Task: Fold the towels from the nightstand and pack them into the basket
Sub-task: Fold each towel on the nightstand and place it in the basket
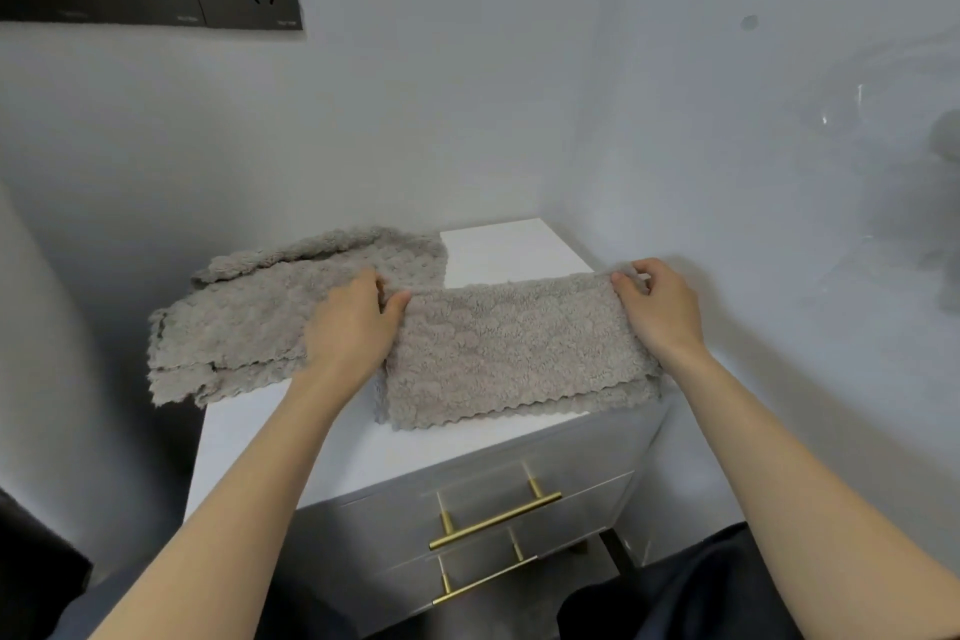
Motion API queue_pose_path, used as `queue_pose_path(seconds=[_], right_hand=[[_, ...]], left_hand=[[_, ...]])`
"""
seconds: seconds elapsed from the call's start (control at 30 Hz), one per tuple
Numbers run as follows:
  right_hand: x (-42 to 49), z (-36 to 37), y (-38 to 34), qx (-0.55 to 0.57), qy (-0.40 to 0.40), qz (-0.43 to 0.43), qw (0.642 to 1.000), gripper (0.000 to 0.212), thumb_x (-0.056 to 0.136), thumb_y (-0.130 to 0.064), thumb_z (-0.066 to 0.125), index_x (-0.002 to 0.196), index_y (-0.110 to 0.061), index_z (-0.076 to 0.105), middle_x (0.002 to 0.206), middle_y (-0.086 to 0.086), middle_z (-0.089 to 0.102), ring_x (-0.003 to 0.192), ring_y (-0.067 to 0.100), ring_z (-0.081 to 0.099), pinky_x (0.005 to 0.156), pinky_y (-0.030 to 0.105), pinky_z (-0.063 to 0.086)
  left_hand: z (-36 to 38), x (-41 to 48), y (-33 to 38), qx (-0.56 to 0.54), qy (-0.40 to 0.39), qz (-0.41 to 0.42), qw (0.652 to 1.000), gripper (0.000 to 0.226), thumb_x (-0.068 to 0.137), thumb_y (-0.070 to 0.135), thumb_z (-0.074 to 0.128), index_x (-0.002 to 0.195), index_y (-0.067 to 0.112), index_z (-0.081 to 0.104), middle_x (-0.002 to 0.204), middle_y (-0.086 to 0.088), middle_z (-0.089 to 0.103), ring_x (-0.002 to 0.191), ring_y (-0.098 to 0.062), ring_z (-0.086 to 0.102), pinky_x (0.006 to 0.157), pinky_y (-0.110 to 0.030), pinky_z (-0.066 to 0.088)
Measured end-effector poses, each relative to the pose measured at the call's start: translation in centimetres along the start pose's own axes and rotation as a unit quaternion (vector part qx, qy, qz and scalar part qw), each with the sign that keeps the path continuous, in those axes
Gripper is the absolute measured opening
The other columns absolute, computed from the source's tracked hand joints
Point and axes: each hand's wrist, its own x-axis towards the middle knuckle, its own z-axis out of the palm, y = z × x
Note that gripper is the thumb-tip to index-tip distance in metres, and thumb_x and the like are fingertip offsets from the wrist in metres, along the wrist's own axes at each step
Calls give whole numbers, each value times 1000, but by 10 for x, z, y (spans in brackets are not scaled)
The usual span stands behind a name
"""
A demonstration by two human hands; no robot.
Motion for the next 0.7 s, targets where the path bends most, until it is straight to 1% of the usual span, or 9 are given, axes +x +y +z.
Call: queue_pose_path(seconds=[0.07,0.1,0.17,0.27,0.37,0.43,0.47,0.6,0.7], right_hand=[[3,2,5,-19,-10,5,1000,30,94,-29,56,120,-17,61,111,6,66,106,24,60,80,27,39],[4,2,7,-32,-16,8,999,30,94,-28,56,122,-18,60,110,6,66,105,24,60,81,27,40],[5,2,9,-59,-26,16,998,33,92,-26,56,124,-17,58,110,6,67,106,25,60,84,29,40],[5,-2,13,-100,-28,32,994,36,92,-28,56,125,-13,57,112,7,66,109,29,58,84,30,41],[1,-5,16,-152,-45,34,987,33,93,-33,53,102,-6,68,102,11,69,96,34,60,75,33,42],[-1,-7,17,-171,-56,36,983,35,93,-36,52,83,-6,68,88,13,70,85,33,61,68,32,41],[-1,-8,17,-176,-63,39,982,36,94,-39,51,80,-9,65,87,12,69,87,33,61,70,32,43],[-2,-11,16,-197,-74,39,977,31,96,-43,45,92,-15,57,99,12,66,98,33,59,81,38,47],[-4,-14,13,-198,-49,28,979,31,98,-36,41,97,-9,55,102,16,63,96,35,58,78,39,45]], left_hand=[[2,-1,6,18,39,-9,999,33,97,36,50,115,8,45,103,-7,57,88,-27,58,64,-37,46],[1,-1,7,26,52,-17,998,36,96,35,50,116,6,44,107,-9,54,92,-29,57,64,-38,44],[0,-3,5,47,29,-36,998,35,97,40,47,101,5,47,97,-11,53,82,-30,56,62,-37,42],[-1,-12,2,80,-71,-41,993,49,96,53,39,69,12,41,61,-4,48,54,-22,47,53,-31,39],[2,-21,7,106,-112,-51,987,56,93,62,33,69,12,40,62,-2,51,62,-24,54,60,-33,46],[5,-24,10,113,-100,-52,987,57,92,64,33,63,15,41,56,-1,50,55,-20,51,54,-29,42],[6,-24,9,109,-106,-54,987,59,92,63,35,58,15,40,51,1,47,50,-18,48,52,-27,39],[8,-15,3,49,-169,-74,982,52,96,50,44,59,14,36,52,1,38,49,-16,40,50,-28,30],[8,-10,3,-54,-132,-80,986,48,96,37,51,60,14,30,53,0,31,49,-18,32,49,-30,21]])
